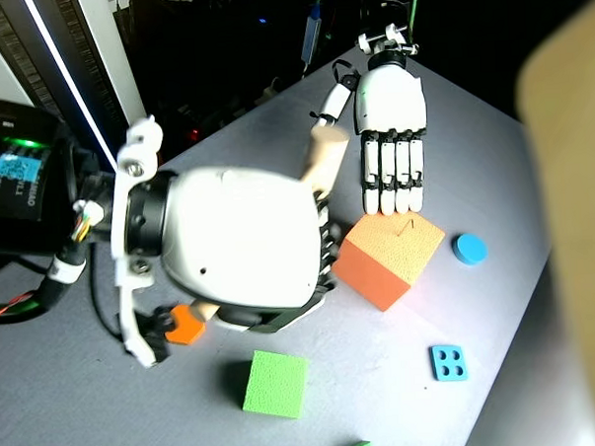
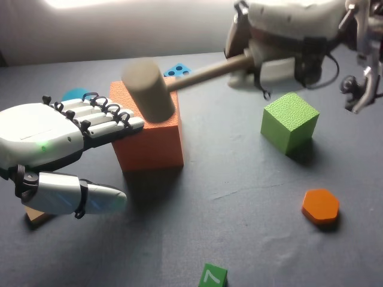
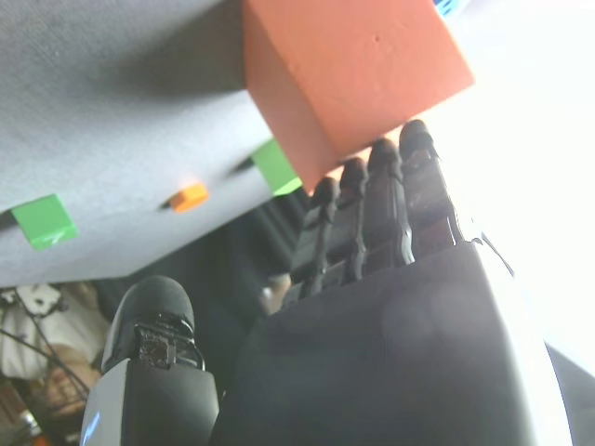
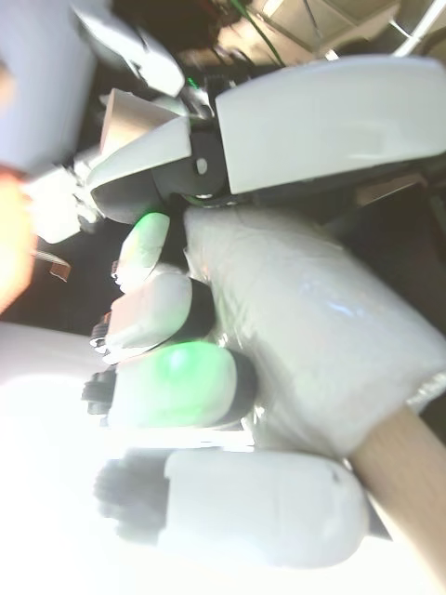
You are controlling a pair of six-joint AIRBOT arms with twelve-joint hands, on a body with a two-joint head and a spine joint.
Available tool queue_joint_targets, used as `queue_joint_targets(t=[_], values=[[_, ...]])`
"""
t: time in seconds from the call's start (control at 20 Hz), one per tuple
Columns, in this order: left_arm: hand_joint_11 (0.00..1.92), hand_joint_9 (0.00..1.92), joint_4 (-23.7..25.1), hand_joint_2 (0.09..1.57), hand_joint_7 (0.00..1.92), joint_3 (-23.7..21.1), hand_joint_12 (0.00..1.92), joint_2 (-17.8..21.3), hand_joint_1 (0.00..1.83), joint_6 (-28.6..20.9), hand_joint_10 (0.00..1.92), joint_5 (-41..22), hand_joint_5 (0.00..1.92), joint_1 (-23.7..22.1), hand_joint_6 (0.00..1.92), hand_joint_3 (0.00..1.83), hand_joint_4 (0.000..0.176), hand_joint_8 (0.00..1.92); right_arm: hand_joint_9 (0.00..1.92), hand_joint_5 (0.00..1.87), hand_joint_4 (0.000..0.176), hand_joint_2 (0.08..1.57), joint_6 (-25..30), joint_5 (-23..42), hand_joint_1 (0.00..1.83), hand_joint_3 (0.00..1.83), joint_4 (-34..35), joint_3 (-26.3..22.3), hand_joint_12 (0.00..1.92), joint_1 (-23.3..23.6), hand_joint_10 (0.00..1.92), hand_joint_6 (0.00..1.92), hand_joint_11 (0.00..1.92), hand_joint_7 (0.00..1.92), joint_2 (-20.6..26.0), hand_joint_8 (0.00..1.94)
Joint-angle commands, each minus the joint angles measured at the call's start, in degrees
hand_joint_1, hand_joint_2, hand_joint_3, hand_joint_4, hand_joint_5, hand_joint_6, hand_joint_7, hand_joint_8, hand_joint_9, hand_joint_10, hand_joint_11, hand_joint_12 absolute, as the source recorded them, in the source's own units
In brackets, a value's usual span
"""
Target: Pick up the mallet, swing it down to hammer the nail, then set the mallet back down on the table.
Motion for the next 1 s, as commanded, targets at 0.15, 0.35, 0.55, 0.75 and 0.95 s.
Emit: queue_joint_targets(t=[0.15,0.35,0.55,0.75,0.95], values=[[0.01,0.06,0.1,1.16,0.07,0.1,0.04,-0.4,0.00,-0.4,0.00,-2.5,0.05,0.0,0.00,0.00,0.000,0.00,1.73,1.39,0.176,1.51,-0.8,9.2,0.65,0.00,3.8,4.2,1.92,0.4,1.92,1.92,1.87,1.64,-2.8,1.94],[0.03,0.09,0.1,1.16,0.10,0.1,0.06,-0.4,0.00,-0.4,0.01,-2.5,0.06,-0.1,0.01,0.00,0.000,0.01,1.74,1.39,0.176,1.51,-7.1,14.0,0.66,0.00,3.8,3.8,1.92,-0.4,1.92,1.92,1.88,1.64,-3.1,1.94],[0.00,0.07,0.1,1.16,0.08,0.1,0.05,-0.4,0.00,-0.4,0.00,-2.5,0.04,-0.1,0.00,0.00,0.000,0.00,1.74,1.39,0.176,1.51,-16.9,9.6,0.65,0.00,17.5,3.2,1.92,1.1,1.92,1.92,1.88,1.64,-3.2,1.94],[0.01,0.07,0.1,1.16,0.08,0.3,0.07,-0.7,0.00,-0.4,0.00,-2.5,0.05,-0.2,0.01,0.00,0.000,0.00,1.74,1.38,0.176,1.49,-26.4,12.3,0.65,0.00,26.5,2.2,1.92,1.2,1.92,1.92,1.89,1.64,-4.1,1.94],[0.01,0.08,0.1,1.16,0.09,0.3,0.08,-0.9,0.00,-0.4,0.00,-2.5,0.05,-0.3,0.01,0.00,0.000,0.00,1.75,1.40,0.176,1.48,-32.9,16.3,0.67,0.00,33.9,2.2,1.92,1.6,1.92,1.92,1.89,1.65,-5.5,1.94]])
